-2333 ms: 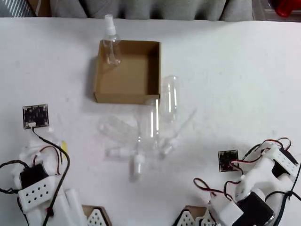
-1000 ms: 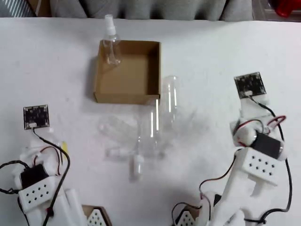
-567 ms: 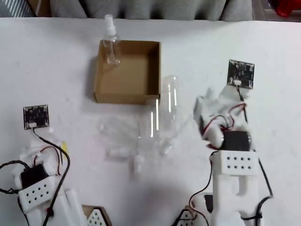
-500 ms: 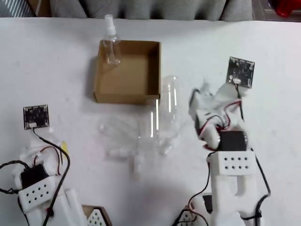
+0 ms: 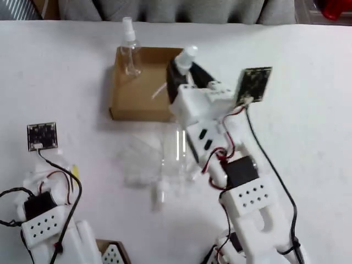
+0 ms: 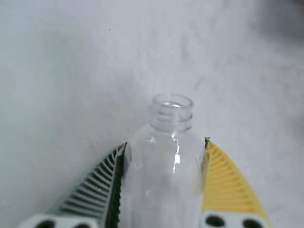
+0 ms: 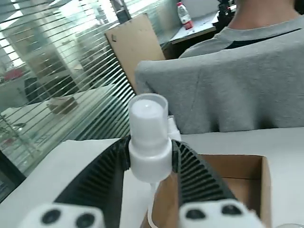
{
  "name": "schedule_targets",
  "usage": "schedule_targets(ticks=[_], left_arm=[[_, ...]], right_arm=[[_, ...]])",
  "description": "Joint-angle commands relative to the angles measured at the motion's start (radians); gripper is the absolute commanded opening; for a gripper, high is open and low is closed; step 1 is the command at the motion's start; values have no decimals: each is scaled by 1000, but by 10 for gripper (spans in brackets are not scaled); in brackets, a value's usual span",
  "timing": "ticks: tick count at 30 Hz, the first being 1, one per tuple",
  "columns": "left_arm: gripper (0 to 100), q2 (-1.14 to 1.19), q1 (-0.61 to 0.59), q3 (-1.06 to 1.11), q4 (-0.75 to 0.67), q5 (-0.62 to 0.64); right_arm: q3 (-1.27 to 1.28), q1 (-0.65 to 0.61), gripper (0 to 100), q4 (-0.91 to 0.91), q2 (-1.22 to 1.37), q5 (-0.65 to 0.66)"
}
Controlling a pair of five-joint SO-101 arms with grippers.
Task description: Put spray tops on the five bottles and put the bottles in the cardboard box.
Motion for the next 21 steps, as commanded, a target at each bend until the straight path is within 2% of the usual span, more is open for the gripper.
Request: schedule_targets(ticks=[1, 7, 11, 18, 21], left_arm=[[22, -21, 7, -9, -21, -9], [22, -24, 7, -15, -23, -9], [22, -24, 12, -44, -66, 0], [22, -24, 19, -203, -144, 3], [22, -24, 62, -290, -141, 98]], right_arm=[[55, -64, 15, -31, -108, -8], [189, -120, 15, -30, -283, -2], [224, -125, 15, -30, -294, -2], [259, -219, 15, -31, -303, -2], [259, -225, 15, -30, -303, -2]])
